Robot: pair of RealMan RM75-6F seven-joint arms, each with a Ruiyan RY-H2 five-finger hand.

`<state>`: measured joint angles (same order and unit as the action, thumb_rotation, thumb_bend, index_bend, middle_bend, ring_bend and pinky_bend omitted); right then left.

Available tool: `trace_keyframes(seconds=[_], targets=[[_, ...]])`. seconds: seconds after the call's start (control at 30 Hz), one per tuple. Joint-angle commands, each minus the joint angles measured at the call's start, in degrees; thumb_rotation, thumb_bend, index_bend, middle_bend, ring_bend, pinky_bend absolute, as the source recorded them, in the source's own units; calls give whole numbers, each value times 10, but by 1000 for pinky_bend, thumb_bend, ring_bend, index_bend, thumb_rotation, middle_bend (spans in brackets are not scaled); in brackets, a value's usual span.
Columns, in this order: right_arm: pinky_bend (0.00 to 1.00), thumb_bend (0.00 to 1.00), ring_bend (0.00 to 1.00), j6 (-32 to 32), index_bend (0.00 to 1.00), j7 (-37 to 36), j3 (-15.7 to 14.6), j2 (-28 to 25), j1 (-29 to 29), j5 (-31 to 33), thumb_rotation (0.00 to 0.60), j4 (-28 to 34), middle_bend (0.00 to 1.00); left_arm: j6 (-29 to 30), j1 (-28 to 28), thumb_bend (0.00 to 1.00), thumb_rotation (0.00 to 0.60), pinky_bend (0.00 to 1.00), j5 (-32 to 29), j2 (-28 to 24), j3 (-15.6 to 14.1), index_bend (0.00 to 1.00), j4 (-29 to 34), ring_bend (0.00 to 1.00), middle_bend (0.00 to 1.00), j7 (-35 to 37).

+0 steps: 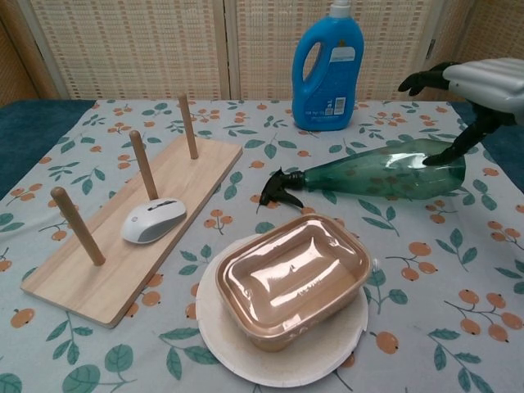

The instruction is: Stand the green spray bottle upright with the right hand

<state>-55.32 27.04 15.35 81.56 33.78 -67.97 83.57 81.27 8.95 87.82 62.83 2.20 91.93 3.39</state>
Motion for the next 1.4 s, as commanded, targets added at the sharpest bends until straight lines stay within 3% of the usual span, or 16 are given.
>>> trace_keyframes(seconds=[0.03, 0.37, 0.6, 0.87, 1.4], targets=[[114, 0, 0, 72, 81, 82, -10, 32, 70, 36, 600, -48, 146, 0, -1, 144, 600, 14, -1, -1, -1, 0, -6, 0, 0, 13], [74, 0, 0, 89, 58, 144, -4, 104, 141, 111, 600, -121, 146, 9, -7, 143, 600, 11, -2, -4, -3, 0, -23, 0, 0, 50], [0, 0, 0, 109, 58, 170, 9, 165, 189, 189, 600, -205, 145, 9, -7, 143, 600, 7, -1, -7, -4, 0, -28, 0, 0, 62], [0, 0, 0, 96, 72, 158, 9, 223, 218, 196, 600, -265, 154, 9, -6, 144, 600, 7, -1, -7, -4, 0, -28, 0, 0, 62], [0, 0, 0, 112, 211, 160, 10, 306, 254, 213, 600, -399, 283, 10, -6, 143, 600, 7, -2, -7, -5, 0, -28, 0, 0, 62]])
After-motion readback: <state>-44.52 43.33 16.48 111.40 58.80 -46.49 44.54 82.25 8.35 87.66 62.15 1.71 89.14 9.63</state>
